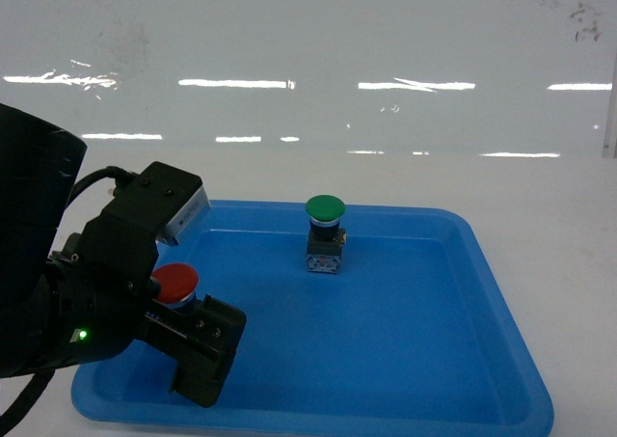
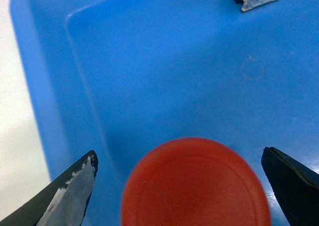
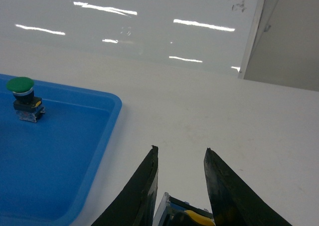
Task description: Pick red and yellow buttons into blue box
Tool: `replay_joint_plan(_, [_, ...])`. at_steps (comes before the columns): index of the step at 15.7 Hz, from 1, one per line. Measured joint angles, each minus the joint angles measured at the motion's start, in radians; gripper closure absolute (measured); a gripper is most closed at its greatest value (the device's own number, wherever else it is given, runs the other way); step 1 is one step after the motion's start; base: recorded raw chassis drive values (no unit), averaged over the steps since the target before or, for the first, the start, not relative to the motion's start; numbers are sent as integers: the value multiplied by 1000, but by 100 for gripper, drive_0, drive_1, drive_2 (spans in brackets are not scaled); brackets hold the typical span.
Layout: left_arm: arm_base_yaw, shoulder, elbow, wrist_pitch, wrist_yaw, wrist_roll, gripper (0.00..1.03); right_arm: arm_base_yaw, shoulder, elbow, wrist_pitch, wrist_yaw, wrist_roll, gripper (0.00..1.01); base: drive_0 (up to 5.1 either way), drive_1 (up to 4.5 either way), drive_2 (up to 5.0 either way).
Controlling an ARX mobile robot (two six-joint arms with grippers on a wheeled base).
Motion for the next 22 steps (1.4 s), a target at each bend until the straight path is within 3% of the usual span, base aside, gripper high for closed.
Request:
replay_joint_plan(6, [15, 56, 25, 42, 60, -33, 6, 0, 0, 0, 0, 0, 0, 74, 0, 0, 0])
replay_joint_plan(12, [67, 87, 18, 106, 55, -49, 75, 0, 0, 0, 0, 0, 0, 74, 0, 0, 0])
replay_joint_plan(17, [87, 16, -31, 136, 55, -60, 77, 0, 0, 0, 0, 0, 0, 74, 0, 0, 0])
replay_joint_plan(22, [142, -301, -73, 132, 76, -127, 77, 0, 0, 0, 0, 0, 0, 74, 0, 0, 0])
